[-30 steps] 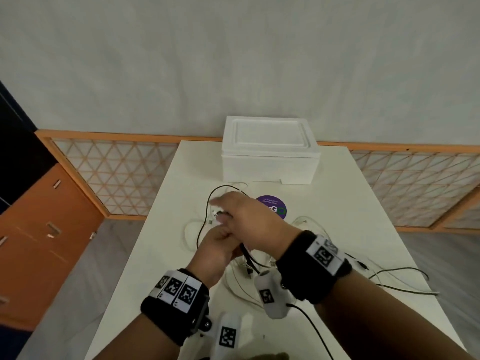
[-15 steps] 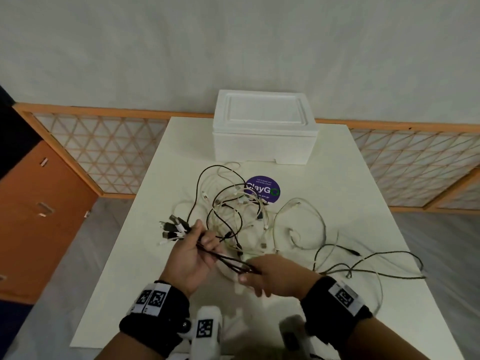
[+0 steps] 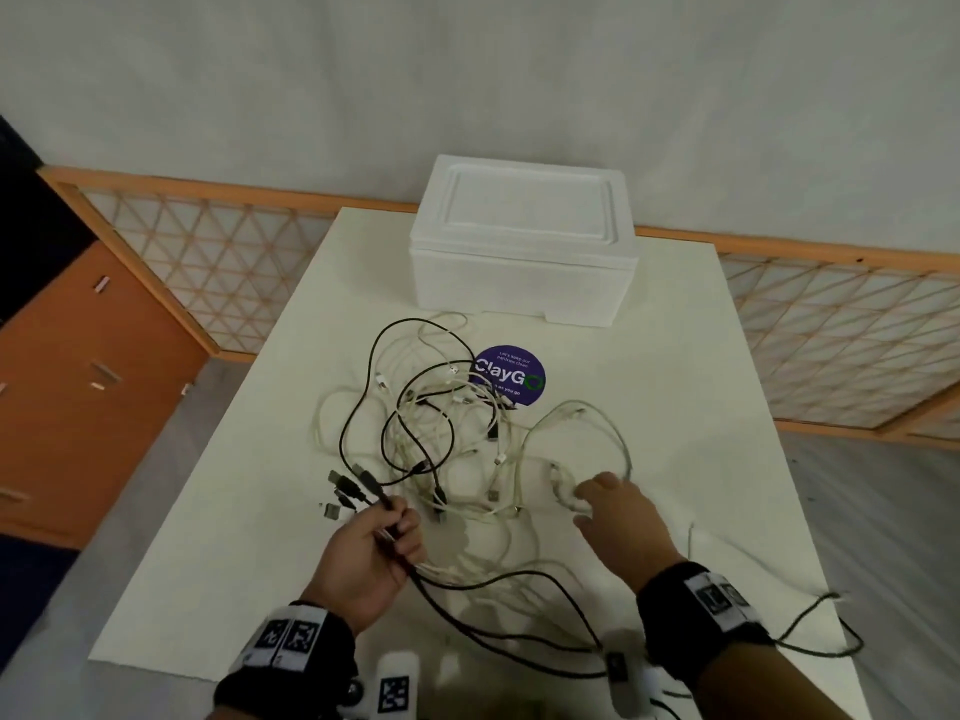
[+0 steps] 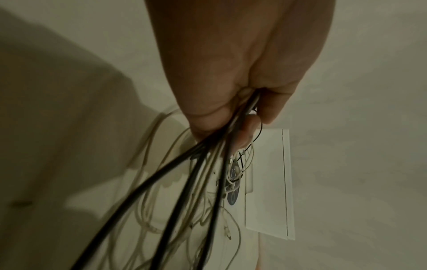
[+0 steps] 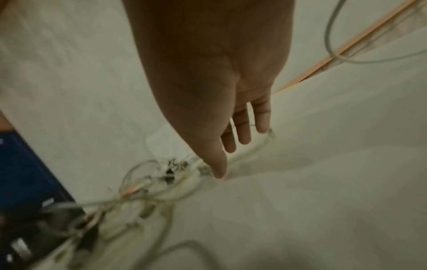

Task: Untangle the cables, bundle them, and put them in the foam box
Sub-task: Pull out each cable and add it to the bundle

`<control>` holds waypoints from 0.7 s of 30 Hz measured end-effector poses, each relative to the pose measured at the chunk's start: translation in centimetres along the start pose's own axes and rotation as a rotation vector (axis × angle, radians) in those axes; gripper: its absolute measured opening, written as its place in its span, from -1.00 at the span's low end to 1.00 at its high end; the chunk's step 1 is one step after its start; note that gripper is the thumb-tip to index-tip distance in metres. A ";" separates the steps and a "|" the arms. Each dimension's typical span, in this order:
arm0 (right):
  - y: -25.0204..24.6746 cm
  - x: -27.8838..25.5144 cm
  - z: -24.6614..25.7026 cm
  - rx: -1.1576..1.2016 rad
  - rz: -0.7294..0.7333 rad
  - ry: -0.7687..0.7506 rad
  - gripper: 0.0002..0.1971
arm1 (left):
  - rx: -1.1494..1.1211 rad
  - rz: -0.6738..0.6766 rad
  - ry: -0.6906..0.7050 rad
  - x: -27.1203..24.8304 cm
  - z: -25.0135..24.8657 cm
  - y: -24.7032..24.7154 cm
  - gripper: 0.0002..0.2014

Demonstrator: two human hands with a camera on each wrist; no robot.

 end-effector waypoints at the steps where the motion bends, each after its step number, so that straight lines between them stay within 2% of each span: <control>1: 0.2 0.5 0.1 -0.084 0.013 -0.020 -0.76 | 0.022 -0.017 0.008 0.1 0.2 0.2 -0.89; 2: 0.4 0.9 0.1 -0.133 0.013 -0.030 -0.78 | 0.038 -0.034 0.017 0.1 0.3 0.6 -0.96; 4: 0.2 1.1 0.2 -0.107 0.011 -0.029 -0.82 | 0.021 -0.070 0.030 0.2 0.4 1.1 -0.80; 7: -2.1 0.9 0.6 0.239 -0.047 -0.006 -0.87 | 0.042 -0.046 0.044 0.1 0.4 1.9 -0.76; 9: -4.4 0.8 1.9 0.431 -0.081 -0.057 -0.90 | 0.082 -0.037 0.062 0.1 0.1 2.4 -0.82; 12: -7.8 0.5 4.9 0.578 -0.120 -0.159 -0.91 | 0.145 -0.024 0.109 0.1 -0.4 3.4 -0.75; 17: -10.0 -0.4 10.5 0.611 -0.054 -0.288 -0.83 | 0.250 0.003 0.145 0.1 -1.4 4.6 -0.69; 21: -9.8 -0.9 14.8 0.417 0.001 -0.393 -0.93 | 0.198 0.187 0.150 0.2 -1.8 5.7 -0.50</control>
Point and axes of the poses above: each hand's wrist, its own x-axis towards the middle knuckle, its own y-axis out of the palm, z = x × y, the point moved 7 cm from there along x, towards the middle knuckle, and after that the axes turned 4 degrees about -y, right-handed, at the moved point
